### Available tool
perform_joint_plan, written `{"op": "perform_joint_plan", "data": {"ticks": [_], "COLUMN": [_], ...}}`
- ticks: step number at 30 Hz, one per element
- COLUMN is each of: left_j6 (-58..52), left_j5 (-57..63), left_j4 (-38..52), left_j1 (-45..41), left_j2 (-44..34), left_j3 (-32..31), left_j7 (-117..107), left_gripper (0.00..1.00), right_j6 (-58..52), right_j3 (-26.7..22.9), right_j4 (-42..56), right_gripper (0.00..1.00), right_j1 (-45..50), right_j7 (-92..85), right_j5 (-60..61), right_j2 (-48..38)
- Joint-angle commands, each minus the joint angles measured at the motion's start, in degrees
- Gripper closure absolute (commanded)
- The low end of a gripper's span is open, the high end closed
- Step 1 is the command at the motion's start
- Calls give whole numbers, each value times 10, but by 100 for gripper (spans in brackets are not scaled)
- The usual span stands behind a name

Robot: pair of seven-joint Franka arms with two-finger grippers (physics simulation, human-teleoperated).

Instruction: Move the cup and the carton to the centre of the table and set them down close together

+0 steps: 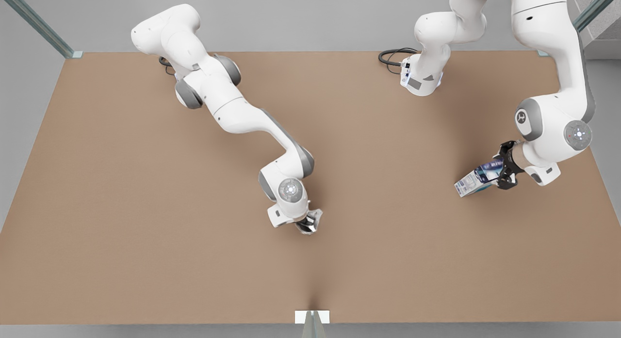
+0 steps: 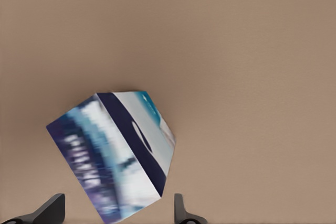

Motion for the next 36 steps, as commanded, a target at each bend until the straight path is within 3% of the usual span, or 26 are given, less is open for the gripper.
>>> {"op": "perform_joint_plan", "data": {"ticks": [1,2,3,24,29,31,33,36], "left_j6": [0,0,1,4,4,4,4,5], "left_j5": [0,0,0,1,1,1,1,1], "left_j4": [1,1,1,-1,-12,-15,-16,-16], "left_j1": [2,2,4,16,16,16,17,17], "left_j2": [0,3,9,25,25,26,30,40], "left_j3": [0,0,2,9,10,11,11,11], "left_j7": [0,0,-8,-41,-41,-43,-43,-46], "left_gripper": [0,0,0,0,0,0,0,0], "right_j6": [-1,-2,-2,-96,-204,-277,-285,-306], "right_j3": [0,0,0,5,5,0,1,7], "right_j4": [-1,-1,0,26,26,-53,-233,-396], "right_gripper": [32,9,0,0,0,0,0,0], "right_j1": [-1,-4,-4,-6,-7,-57,-180,-272], "right_j7": [0,-1,-3,-15,-50,-153,-352,-462], "right_j5": [-1,0,-1,11,39,35,38,6], "right_j2": [0,0,0,-32,-103,-268,-463,-639]}}
